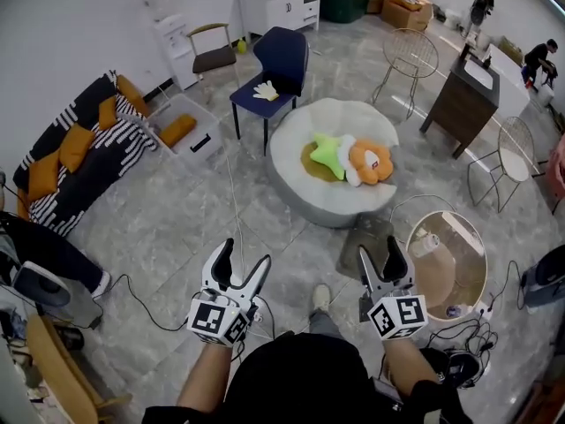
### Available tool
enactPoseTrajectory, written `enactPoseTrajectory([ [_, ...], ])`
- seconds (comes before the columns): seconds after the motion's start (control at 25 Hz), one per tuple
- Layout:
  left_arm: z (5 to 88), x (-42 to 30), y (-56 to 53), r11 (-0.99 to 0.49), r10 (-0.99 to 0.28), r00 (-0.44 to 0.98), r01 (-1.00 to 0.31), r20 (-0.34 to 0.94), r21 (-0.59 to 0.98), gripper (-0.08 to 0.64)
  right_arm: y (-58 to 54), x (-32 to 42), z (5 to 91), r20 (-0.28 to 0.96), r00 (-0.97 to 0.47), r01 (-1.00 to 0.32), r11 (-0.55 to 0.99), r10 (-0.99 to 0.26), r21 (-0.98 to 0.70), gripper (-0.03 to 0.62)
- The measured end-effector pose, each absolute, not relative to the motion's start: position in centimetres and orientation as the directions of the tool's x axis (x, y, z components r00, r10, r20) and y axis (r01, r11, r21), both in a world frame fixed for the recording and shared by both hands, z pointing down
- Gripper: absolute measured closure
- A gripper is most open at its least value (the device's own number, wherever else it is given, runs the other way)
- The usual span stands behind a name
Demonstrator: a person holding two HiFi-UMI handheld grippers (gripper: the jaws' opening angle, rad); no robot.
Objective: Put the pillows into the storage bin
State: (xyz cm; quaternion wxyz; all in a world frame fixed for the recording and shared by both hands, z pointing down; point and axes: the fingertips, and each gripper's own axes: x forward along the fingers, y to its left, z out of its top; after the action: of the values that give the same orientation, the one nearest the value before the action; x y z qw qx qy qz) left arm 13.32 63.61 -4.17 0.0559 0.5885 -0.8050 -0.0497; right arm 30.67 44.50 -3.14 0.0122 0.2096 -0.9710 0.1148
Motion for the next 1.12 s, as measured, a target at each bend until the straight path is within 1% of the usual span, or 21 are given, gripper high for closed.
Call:
enactPoseTrajectory([
  [0.08, -4.3, 12.4, 62.0, 0.312, -0.95, -0.311, -0.94, 0.032, 0.138, 0.207, 42.5, 29.3, -2.7, 0.079, -0.916, -0.401, 0.887, -0.394, -0.23, 0.287],
  [0.28, -5.3, 9.5, 56.7, 0.349, -0.936, -0.351, -0.93, 0.005, 0.113, 0.206, 36.7, 26.2, -3.2, 0.043, -0.93, -0.366, 0.903, -0.366, -0.224, 0.286],
  [0.52, -5.9, 7.7, 50.2, 0.363, -0.931, -0.364, -0.925, 0.012, 0.117, 0.206, 29.7, 25.5, -3.7, 0.014, -0.923, -0.377, 0.899, -0.384, -0.225, 0.286],
  [0.68, -5.8, 6.8, 46.9, 0.37, -0.929, -0.371, -0.92, 0.013, 0.13, 0.206, 26.6, 24.9, -3.7, 0.02, -0.919, -0.387, 0.892, -0.393, -0.236, 0.287],
  [0.88, -5.3, 5.5, 43.8, 0.349, -0.937, -0.349, -0.93, 0.024, 0.116, 0.206, 24.0, 23.7, -2.6, 0.042, -0.914, -0.4, 0.88, -0.404, -0.254, 0.287],
  [1.12, -3.5, 2.0, 39.9, 0.306, -0.951, -0.303, -0.951, 0.054, 0.051, 0.206, 22.1, 19.8, -1.8, 0.064, -0.91, -0.413, 0.876, -0.411, -0.251, 0.287],
])
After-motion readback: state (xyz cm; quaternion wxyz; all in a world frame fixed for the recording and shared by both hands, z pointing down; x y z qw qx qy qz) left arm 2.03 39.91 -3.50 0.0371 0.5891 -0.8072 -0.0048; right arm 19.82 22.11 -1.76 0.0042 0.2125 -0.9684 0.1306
